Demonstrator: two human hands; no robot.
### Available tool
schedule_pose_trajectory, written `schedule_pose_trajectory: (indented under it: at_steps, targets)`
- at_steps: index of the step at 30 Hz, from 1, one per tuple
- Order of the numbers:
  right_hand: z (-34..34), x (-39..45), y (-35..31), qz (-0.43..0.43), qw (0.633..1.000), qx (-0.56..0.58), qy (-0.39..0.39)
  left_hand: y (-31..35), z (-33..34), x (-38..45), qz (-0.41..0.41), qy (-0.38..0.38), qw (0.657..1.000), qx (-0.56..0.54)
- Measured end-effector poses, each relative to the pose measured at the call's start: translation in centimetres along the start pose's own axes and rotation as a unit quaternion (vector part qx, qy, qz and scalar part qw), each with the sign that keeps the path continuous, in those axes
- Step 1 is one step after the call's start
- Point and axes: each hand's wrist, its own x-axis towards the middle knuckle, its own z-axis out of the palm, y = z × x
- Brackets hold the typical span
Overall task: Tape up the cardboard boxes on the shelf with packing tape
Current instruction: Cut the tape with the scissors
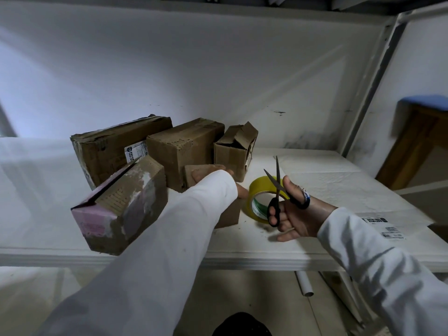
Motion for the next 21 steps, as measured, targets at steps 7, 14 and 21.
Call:
schedule_pose_trajectory:
  at_steps: [7, 14, 21]
  targets:
    - [-0.5, 0.3, 0.1, -0.019, 1.000, 0.016, -0.020, 1.7, 2.0, -0.9, 0.062, 0.139, 0.982, -0.115]
    - [0.1, 0.7, 0.2, -0.025, 0.999, 0.021, -0.028, 1.3, 2.1, -1.8, 0.140, 0.182, 0.908, -0.350]
    - [-0.3, 0.9, 0.0, -0.029, 0.997, 0.073, -0.002, 4.8, 0.7, -1.8, 0.116, 0.157, 0.908, -0.371]
